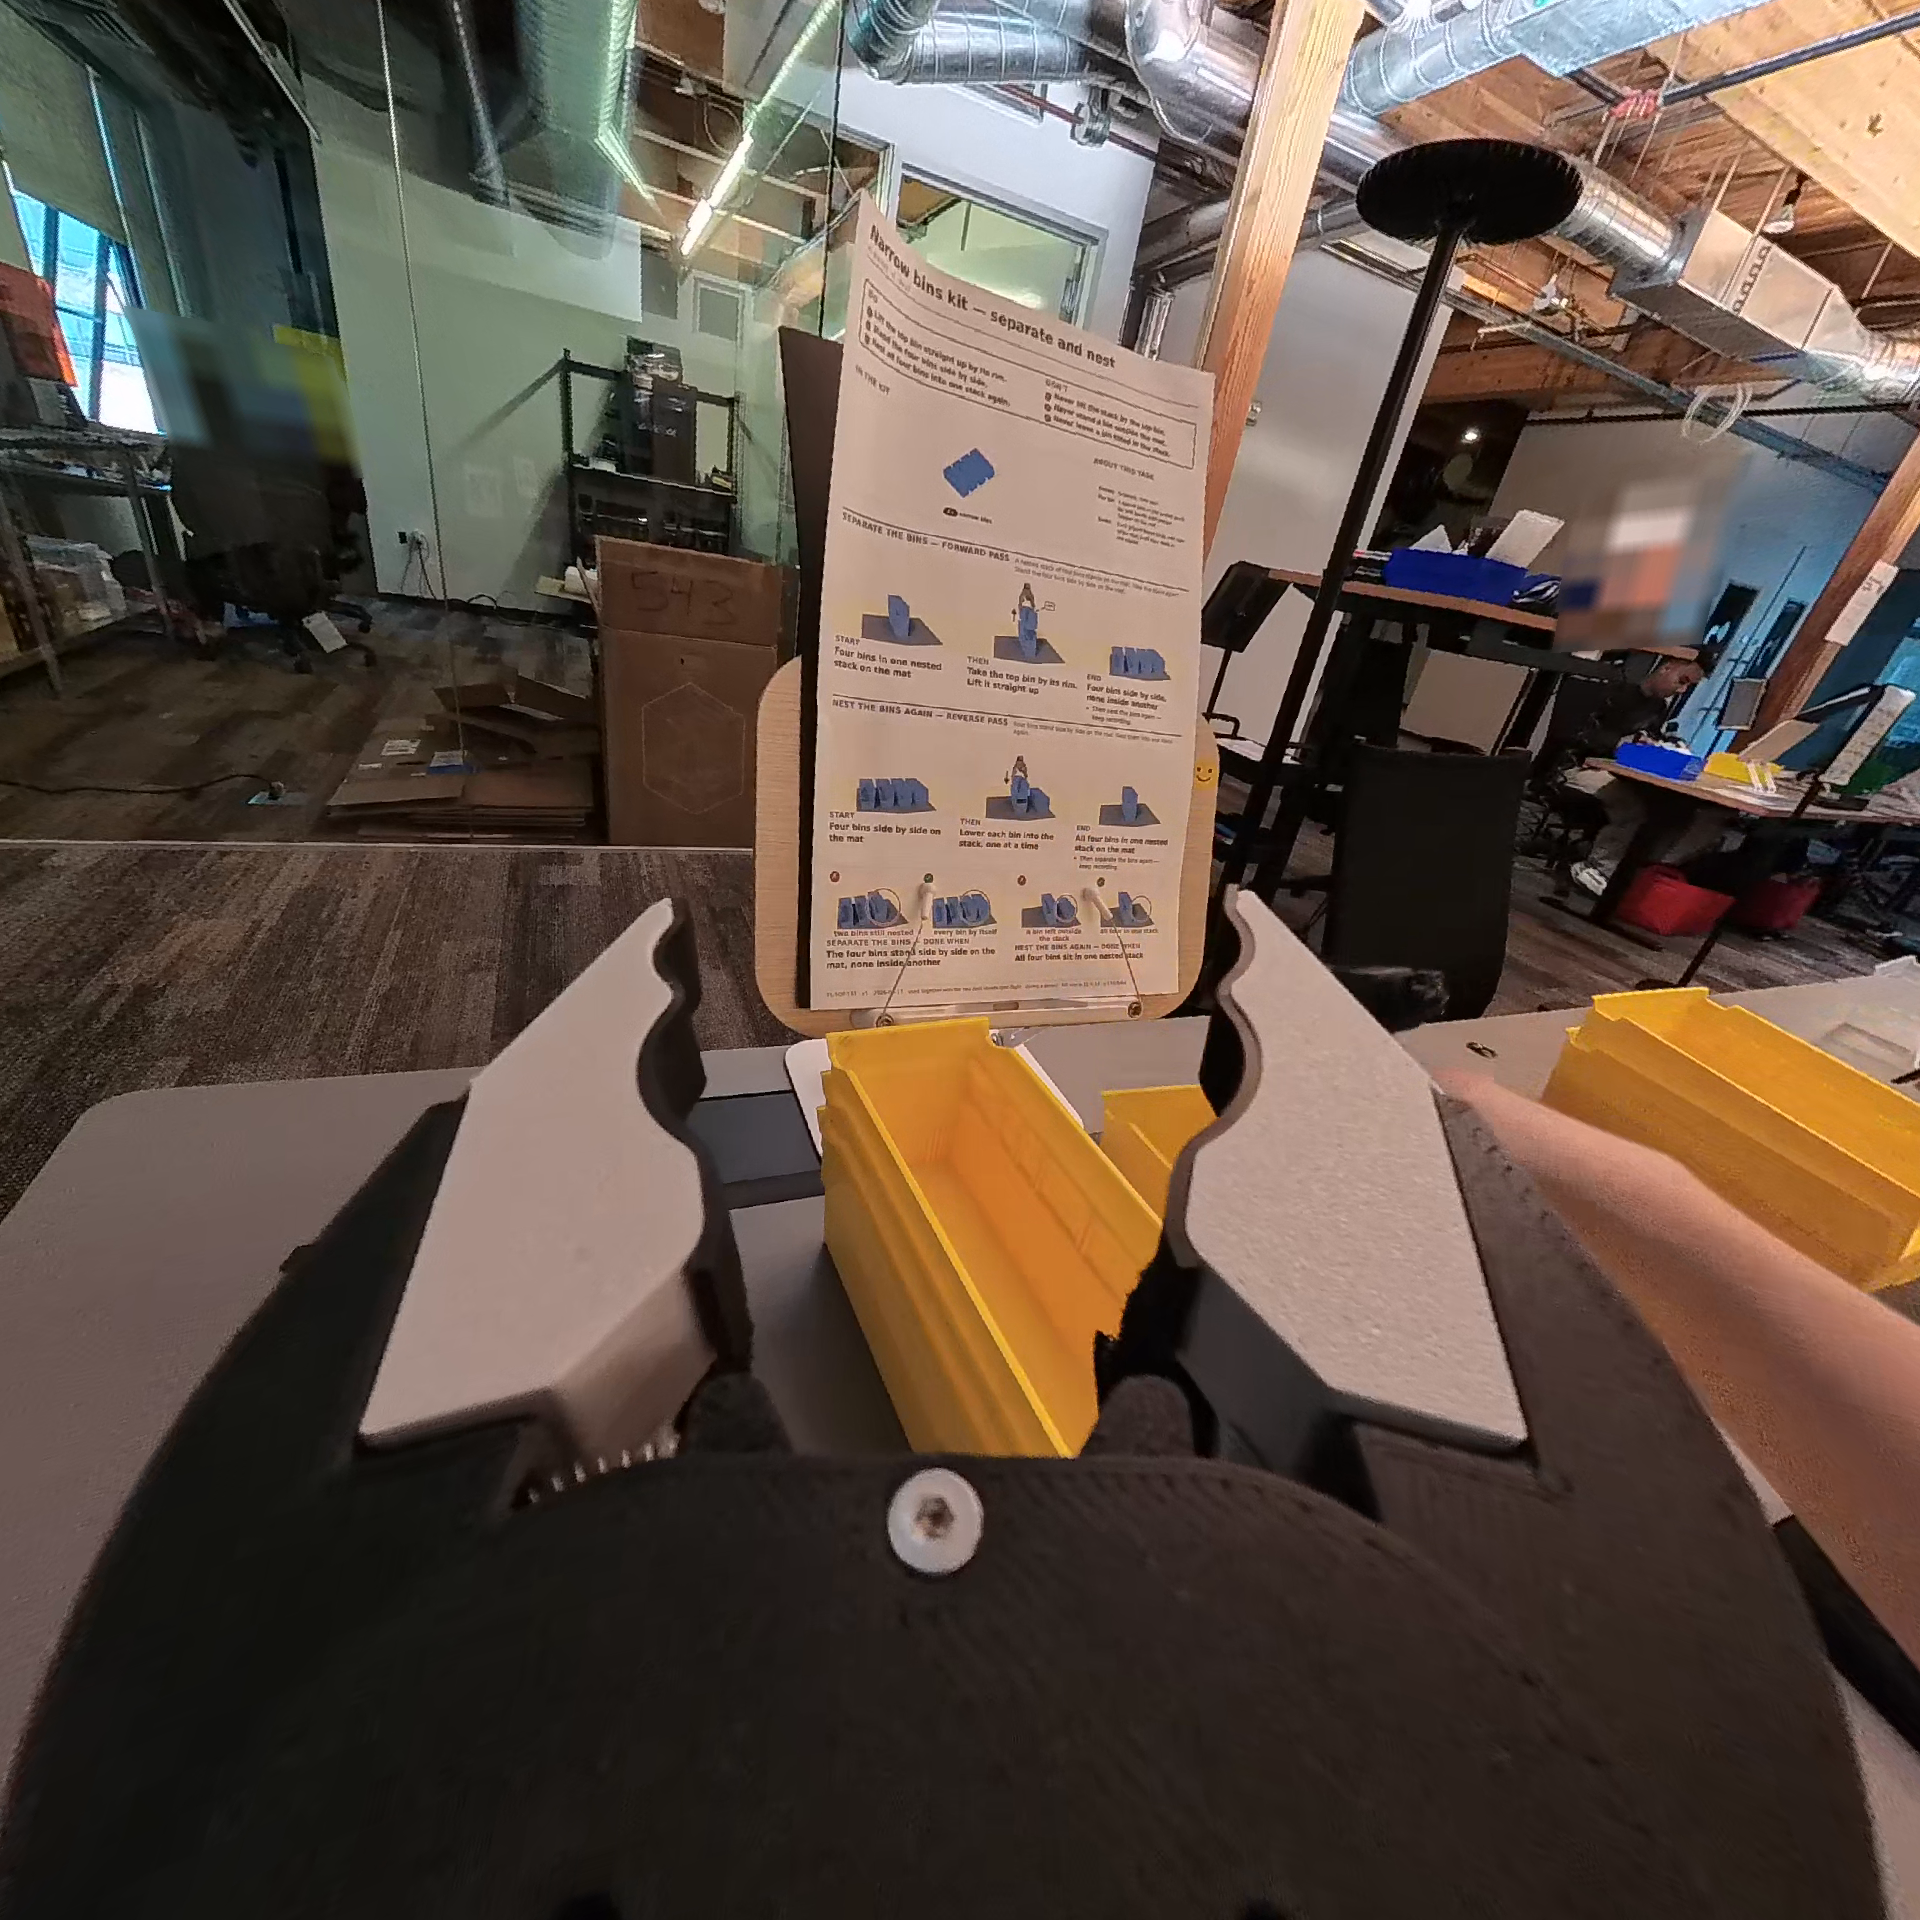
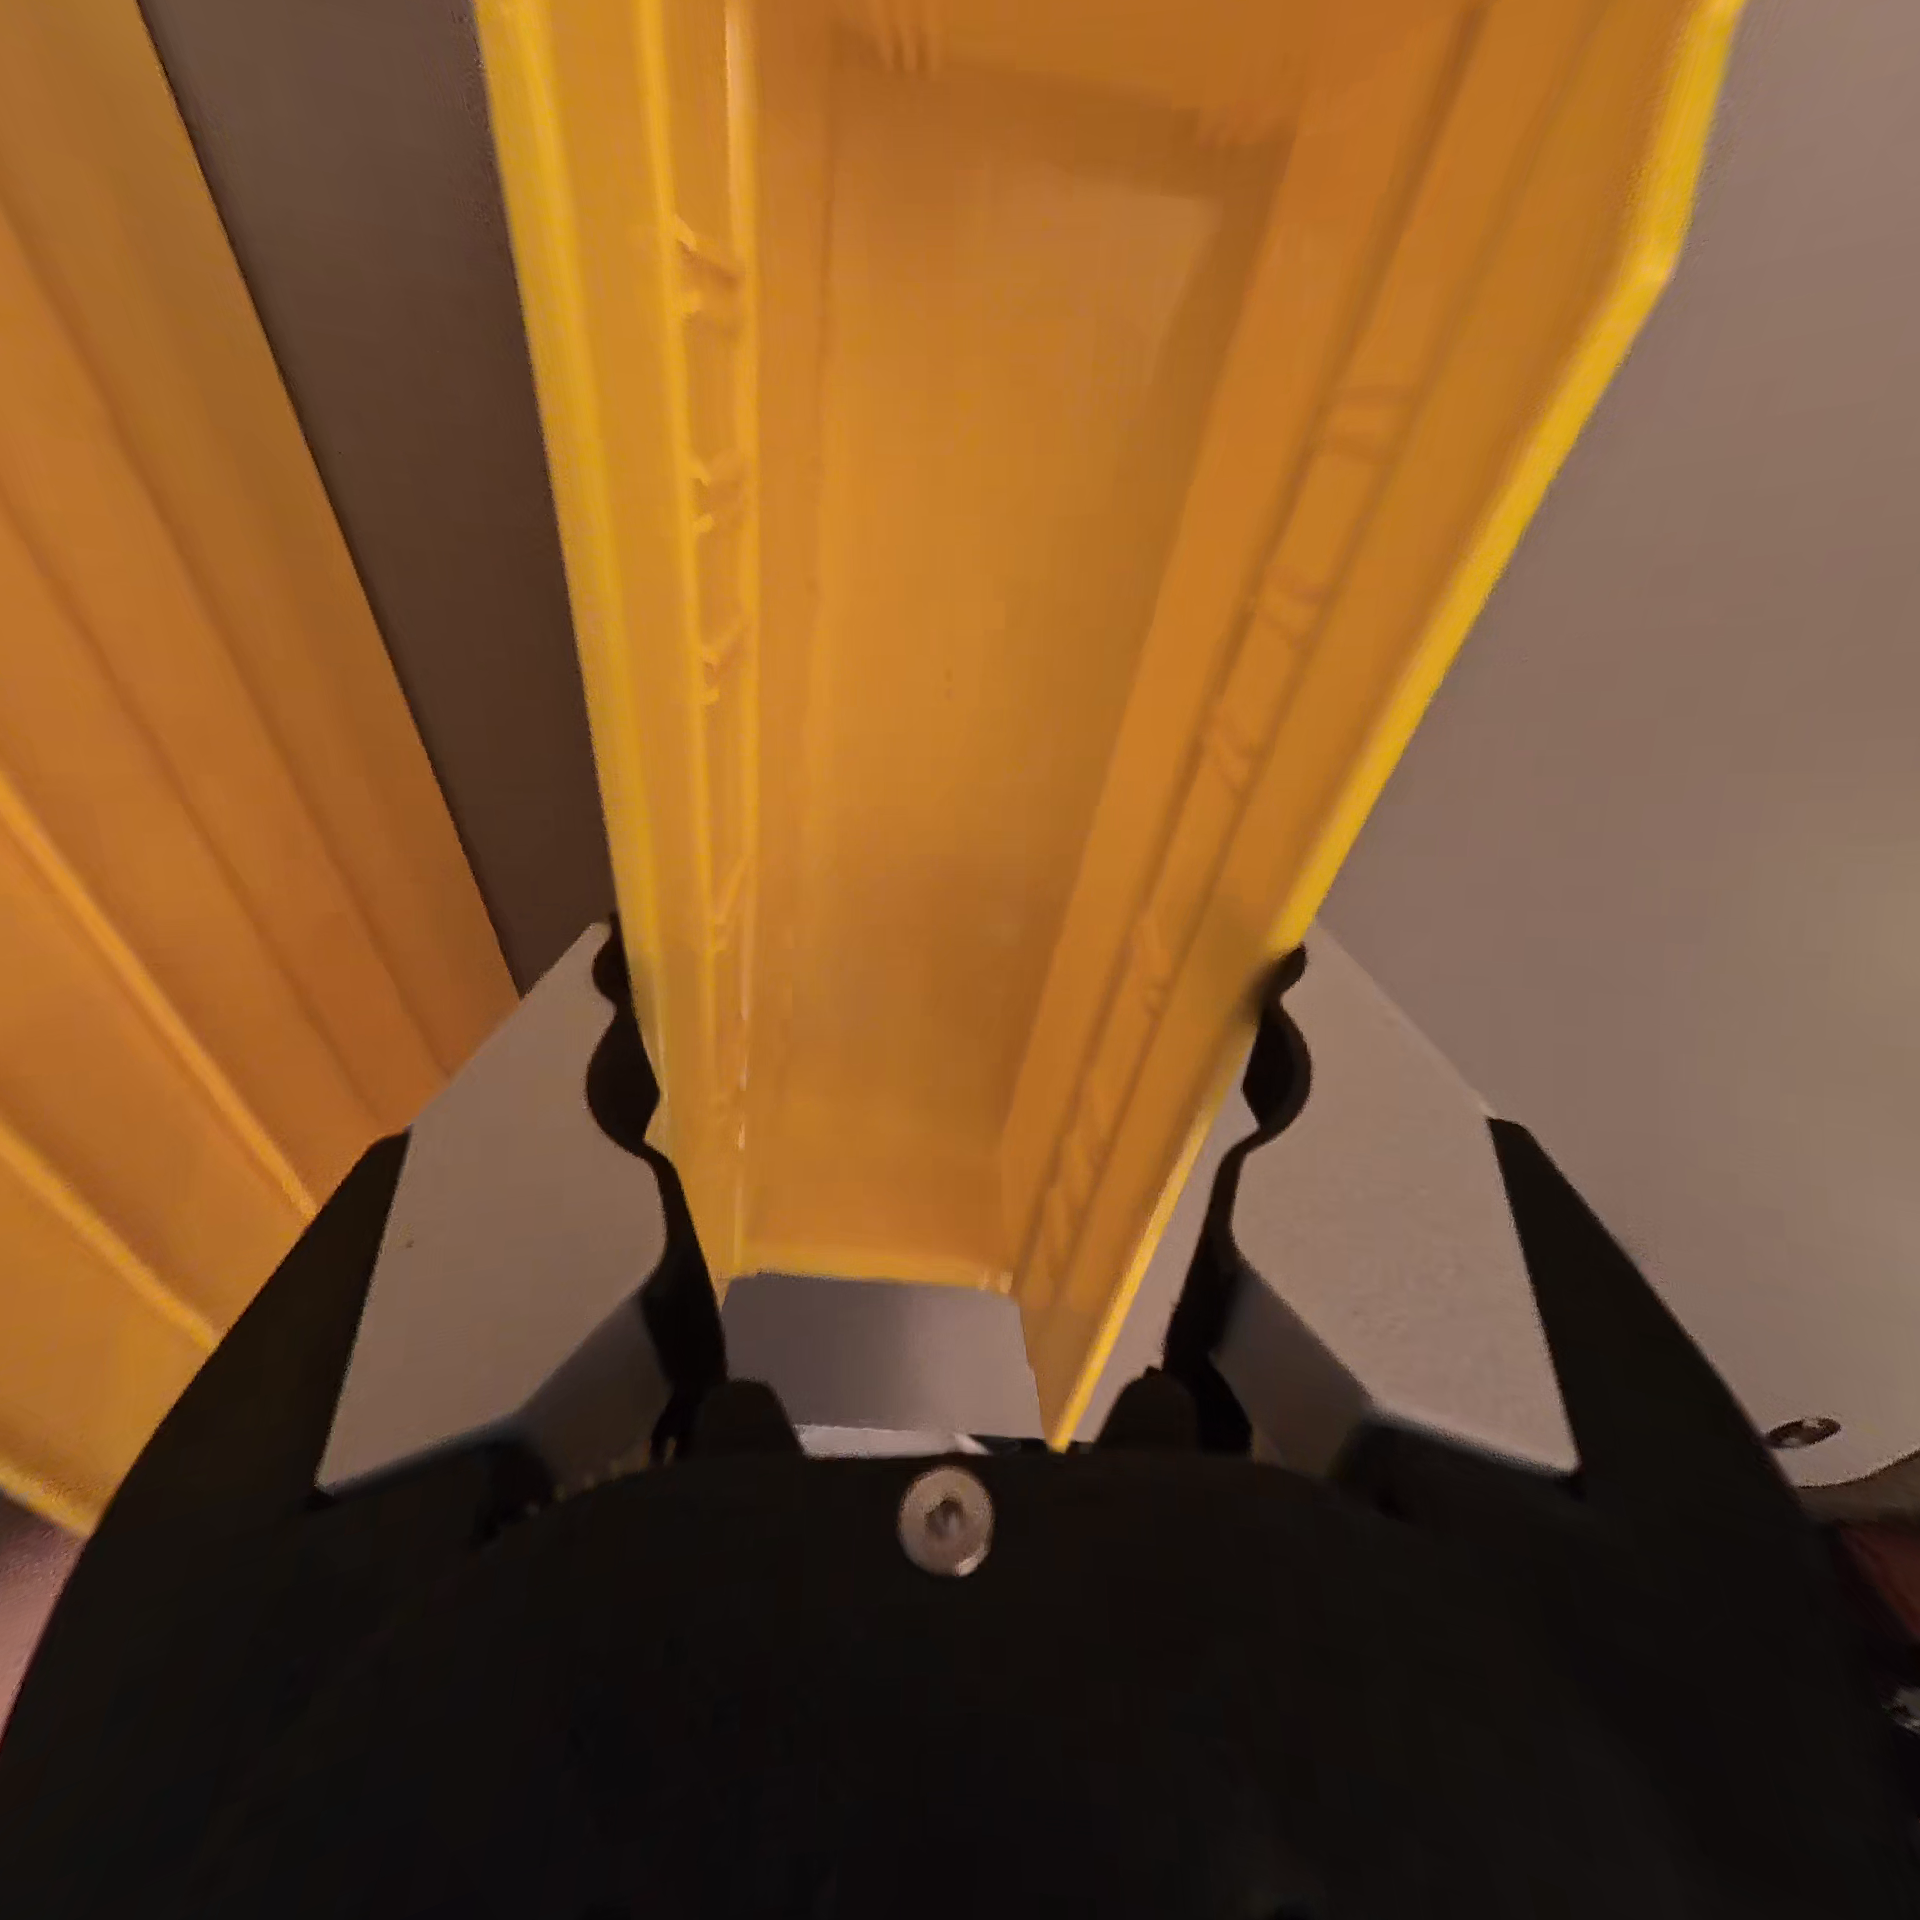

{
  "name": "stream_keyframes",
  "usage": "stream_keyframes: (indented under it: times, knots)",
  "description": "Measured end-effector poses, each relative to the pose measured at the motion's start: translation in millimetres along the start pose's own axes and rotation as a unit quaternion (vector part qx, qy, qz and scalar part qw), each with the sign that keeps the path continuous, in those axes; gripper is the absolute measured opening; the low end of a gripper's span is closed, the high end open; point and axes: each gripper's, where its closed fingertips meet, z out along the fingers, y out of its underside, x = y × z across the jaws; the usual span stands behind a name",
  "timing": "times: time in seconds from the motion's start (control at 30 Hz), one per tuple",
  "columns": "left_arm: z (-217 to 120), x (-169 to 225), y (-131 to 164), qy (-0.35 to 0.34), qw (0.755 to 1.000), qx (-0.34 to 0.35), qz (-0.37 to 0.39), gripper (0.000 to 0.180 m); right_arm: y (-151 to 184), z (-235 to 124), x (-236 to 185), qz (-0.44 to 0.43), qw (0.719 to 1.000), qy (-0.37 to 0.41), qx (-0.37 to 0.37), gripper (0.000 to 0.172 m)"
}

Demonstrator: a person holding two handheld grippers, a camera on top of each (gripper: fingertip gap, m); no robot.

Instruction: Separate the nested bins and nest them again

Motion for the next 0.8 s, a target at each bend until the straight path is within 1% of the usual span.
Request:
stream_keyframes:
  times: [0.2, 0.27, 0.33, 0.4, 0.47, 0.5, 0.53, 0.57, 0.63, 0.73, 0.8]
  knots:
    - [2.2, 2.8, 1.5, 0.005, 1.000, -0.003, 0.000, 0.098, -13.5, 3.8, -2.0, -0.016, 1.000, 0.004, 0.026, 0.128]
    - [2.9, 3.9, 2.5, 0.006, 1.000, -0.006, 0.002, 0.098, -17.2, -1.6, 0.0, -0.027, 0.999, 0.020, 0.042, 0.130]
    - [2.7, 3.9, 2.2, 0.006, 1.000, -0.006, 0.002, 0.098, -22.4, -22.2, -0.1, -0.036, 0.996, 0.037, 0.078, 0.130]
    - [2.0, 3.7, 0.7, 0.006, 1.000, -0.001, 0.000, 0.098, -28.4, -57.8, -10.7, -0.034, 0.989, 0.035, 0.142, 0.130]
    - [2.0, 3.4, -0.1, 0.006, 1.000, 0.001, -0.002, 0.098, -33.9, -97.2, -46.7, -0.043, 0.974, -0.017, 0.223, 0.130]
    - [2.4, 3.6, 0.3, 0.005, 1.000, 0.000, -0.001, 0.098, -32.0, -111.9, -73.5, -0.059, 0.966, -0.059, 0.246, 0.130]
    - [3.0, 3.7, 1.0, 0.004, 1.000, -0.002, 0.000, 0.098, -26.9, -121.6, -103.2, -0.082, 0.958, -0.103, 0.253, 0.133]
    - [3.5, 4.0, 2.1, 0.004, 1.000, -0.005, 0.002, 0.098, -21.2, -125.5, -128.0, -0.101, 0.954, -0.131, 0.250, 0.135]
    - [4.1, 4.8, 3.8, 0.003, 1.000, -0.010, 0.006, 0.098, -15.7, -118.8, -155.3, -0.108, 0.959, -0.127, 0.231, 0.138]
    - [3.6, 5.6, 4.4, 0.002, 1.000, -0.012, 0.008, 0.098, -17.1, -93.2, -168.8, -0.103, 0.974, -0.068, 0.192, 0.142]
    - [3.0, 6.4, 4.1, 0.002, 1.000, -0.012, 0.009, 0.098, -14.6, -77.4, -180.5, -0.095, 0.981, -0.065, 0.154, 0.143]
